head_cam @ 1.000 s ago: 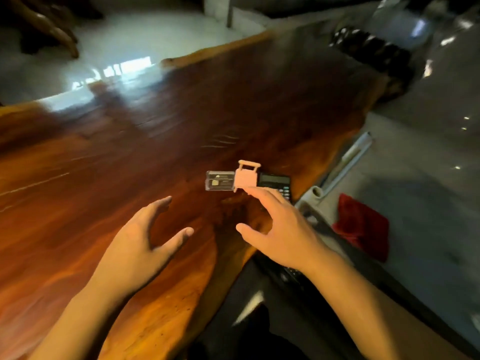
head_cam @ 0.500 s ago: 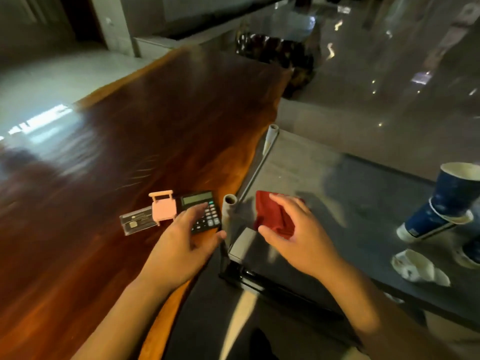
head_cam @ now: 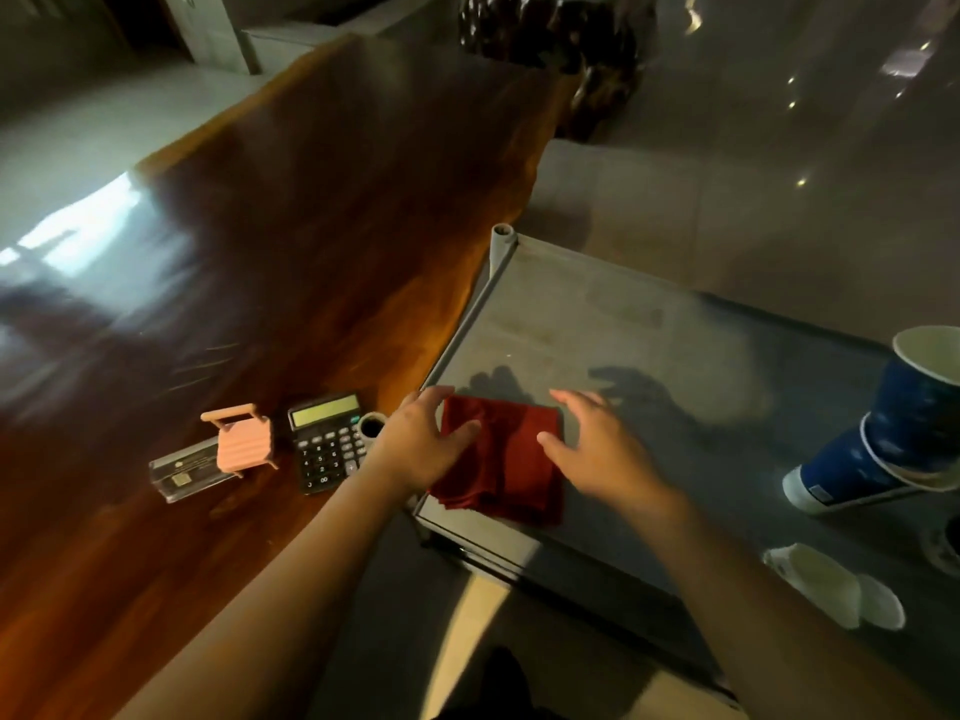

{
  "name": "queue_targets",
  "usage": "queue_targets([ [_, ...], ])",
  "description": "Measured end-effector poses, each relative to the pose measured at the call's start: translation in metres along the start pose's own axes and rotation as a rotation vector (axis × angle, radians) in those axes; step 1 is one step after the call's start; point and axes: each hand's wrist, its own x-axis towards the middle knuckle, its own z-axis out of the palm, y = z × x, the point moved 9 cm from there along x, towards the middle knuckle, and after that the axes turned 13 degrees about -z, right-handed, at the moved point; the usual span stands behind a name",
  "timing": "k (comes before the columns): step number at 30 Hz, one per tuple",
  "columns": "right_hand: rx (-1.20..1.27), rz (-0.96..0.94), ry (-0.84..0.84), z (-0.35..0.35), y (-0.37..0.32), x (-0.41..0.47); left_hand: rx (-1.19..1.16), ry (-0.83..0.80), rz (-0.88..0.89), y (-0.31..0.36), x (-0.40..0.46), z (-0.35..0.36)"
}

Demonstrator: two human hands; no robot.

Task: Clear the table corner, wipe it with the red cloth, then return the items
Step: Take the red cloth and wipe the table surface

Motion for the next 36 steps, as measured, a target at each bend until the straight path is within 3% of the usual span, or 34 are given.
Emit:
queue_targets([
  [5,-0.007,0.018,-0.122,0.029,0.029,0.032,0.084,0.007,-0.145,-0.007,0.041,0.022],
  [11,0.018,0.054,-0.191,0.058,0.054,0.05,0.004,0.05,-0.344,-0.019,0.058,0.033],
  [18,0.014,0.092,-0.201,0.071,0.066,0.05,0.071,0.084,-0.418,-0.019,0.063,0.034],
  [29,0.085,0.051,-0.186,0.056,0.066,0.043,-0.04,-0.097,-0.06,0.036,0.008,0.018],
  [36,0.215,-0.076,-0.171,0.021,0.022,0.032,-0.368,-0.142,0.044,0.035,-0.061,-0.024],
])
